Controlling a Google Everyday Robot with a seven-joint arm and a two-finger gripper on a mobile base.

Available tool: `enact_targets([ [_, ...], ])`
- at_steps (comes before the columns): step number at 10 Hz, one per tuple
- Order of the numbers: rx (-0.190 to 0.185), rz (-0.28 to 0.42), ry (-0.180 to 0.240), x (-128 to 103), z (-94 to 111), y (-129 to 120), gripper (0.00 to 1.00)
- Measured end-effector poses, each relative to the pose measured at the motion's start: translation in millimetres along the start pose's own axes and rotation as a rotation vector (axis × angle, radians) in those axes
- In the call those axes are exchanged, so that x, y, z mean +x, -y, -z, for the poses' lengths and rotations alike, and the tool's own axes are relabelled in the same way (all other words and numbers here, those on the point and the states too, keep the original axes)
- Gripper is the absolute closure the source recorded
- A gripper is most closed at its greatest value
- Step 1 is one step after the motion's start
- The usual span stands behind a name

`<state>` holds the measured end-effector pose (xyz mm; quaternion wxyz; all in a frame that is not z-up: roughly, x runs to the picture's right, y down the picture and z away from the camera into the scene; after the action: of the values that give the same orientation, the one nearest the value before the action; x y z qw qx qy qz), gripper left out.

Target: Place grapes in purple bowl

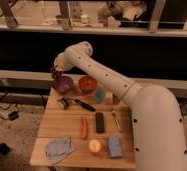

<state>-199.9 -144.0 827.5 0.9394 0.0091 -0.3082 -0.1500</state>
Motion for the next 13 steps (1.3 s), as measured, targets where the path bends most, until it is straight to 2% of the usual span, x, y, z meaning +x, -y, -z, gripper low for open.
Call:
enact_targets([
  [2,0.000,0.000,0.000,0.0,-0.3,-0.3,0.97],
  [3,0.000,0.000,0.000,0.0,-0.3,-0.3,0.89],
  [9,0.000,0.000,0.000,0.0,-0.3,-0.3,0.26],
  [10,0.000,0.000,0.000,-0.1,-0.3,-0.3,0.22],
  [13,0.000,0.000,0.001,-0.2,-0.2,-0.1,0.20],
])
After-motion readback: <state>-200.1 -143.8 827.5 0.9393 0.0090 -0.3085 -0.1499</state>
